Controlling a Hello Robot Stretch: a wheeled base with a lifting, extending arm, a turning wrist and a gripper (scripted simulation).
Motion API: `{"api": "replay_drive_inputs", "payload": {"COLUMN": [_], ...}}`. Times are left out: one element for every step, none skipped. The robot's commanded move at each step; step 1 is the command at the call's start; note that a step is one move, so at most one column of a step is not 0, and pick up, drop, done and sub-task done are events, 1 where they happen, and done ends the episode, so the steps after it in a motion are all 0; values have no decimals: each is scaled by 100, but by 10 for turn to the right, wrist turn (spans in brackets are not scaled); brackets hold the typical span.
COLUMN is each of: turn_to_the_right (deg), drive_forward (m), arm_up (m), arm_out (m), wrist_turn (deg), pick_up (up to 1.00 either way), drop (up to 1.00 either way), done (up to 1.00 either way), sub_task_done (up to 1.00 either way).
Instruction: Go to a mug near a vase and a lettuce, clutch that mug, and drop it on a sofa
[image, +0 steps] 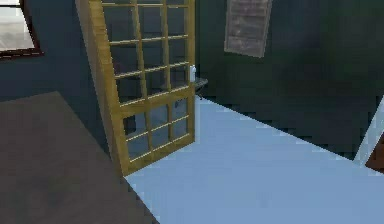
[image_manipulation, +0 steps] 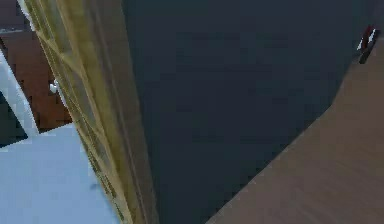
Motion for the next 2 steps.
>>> {"api": "replay_drive_inputs", "payload": {"turn_to_the_right": [0, 450], "drive_forward": [40, 0], "arm_up": [0, 0], "arm_out": [0, 0], "wrist_turn": [0, 0], "pick_up": [0, 0], "drop": [0, 0], "done": [0, 0], "sub_task_done": [0, 0]}}
